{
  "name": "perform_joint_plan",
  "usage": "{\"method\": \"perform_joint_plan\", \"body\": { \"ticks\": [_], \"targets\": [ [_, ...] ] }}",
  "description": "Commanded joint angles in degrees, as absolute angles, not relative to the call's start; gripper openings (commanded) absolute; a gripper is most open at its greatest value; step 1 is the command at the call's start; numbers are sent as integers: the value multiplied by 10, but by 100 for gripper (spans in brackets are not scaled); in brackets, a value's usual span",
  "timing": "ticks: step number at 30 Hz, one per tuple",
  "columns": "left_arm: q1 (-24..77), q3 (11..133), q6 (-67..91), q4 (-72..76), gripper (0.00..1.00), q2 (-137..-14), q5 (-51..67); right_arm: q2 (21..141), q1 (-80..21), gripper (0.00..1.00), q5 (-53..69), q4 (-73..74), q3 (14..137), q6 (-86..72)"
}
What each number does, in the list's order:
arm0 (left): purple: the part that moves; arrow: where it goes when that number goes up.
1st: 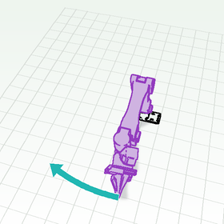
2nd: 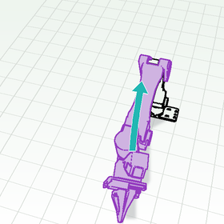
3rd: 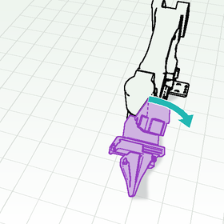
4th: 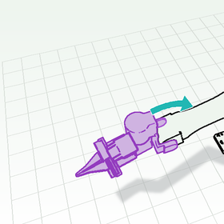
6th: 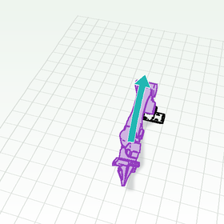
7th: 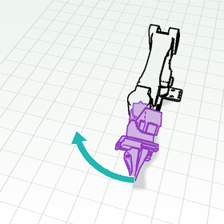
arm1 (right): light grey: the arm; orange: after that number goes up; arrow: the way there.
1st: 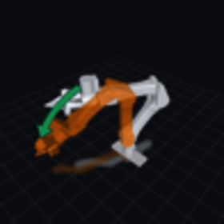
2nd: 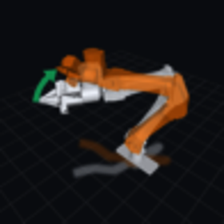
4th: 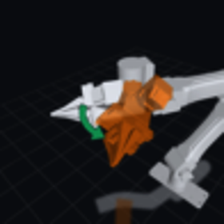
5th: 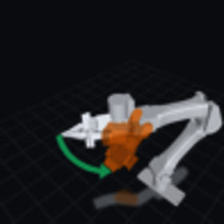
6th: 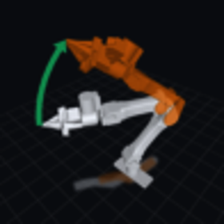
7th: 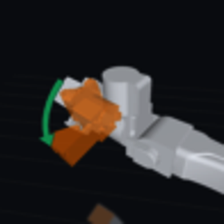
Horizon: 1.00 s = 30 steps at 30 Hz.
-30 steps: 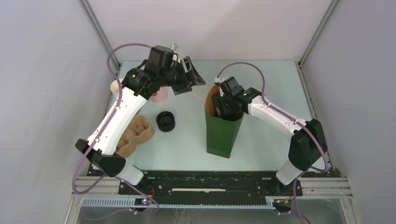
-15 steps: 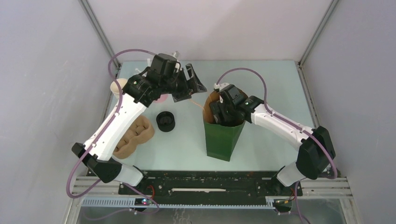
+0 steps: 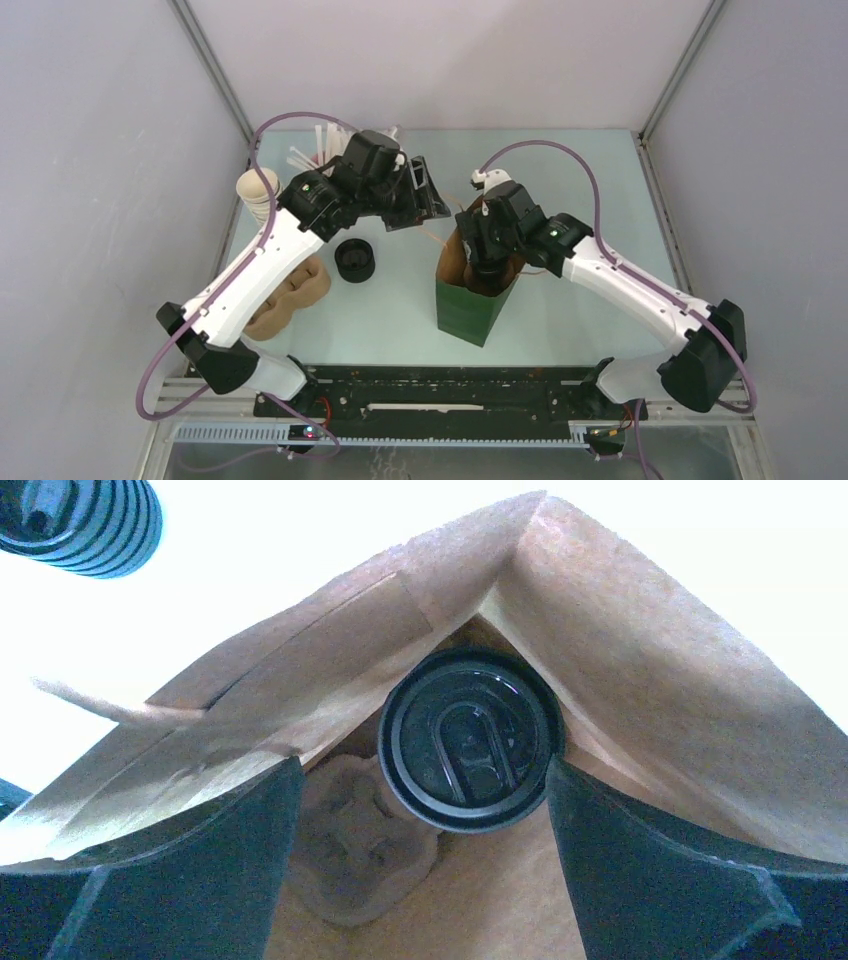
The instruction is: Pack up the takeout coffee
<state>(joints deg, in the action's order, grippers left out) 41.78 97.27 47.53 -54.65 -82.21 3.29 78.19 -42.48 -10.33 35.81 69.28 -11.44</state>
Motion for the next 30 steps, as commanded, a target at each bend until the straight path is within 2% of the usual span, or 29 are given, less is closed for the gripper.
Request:
{"method": "perform_joint_plan", "body": {
  "ticks": [1,9,15,20,26,30],
  "targets": [
    [425,987,466,-540,68,-777,10,729,-429,100,-115,379,711,-140],
    [431,1117,386,-570,79,-800,-68,668,-429,100,-84,389,747,-157],
    [443,1175,378,-586,66,-858,-44,648,-427,100,-75,390,779,-162],
    [443,1206,350,-610,85,-894,-42,642,-421,100,-113,464,892,-164],
    [442,1335,301,-705,88,-997,-44,645,-384,100,-159,595,1002,-179],
    [433,1338,306,-732,89,-1031,-14,638,-333,100,-80,676,995,-231]
  ]
}}
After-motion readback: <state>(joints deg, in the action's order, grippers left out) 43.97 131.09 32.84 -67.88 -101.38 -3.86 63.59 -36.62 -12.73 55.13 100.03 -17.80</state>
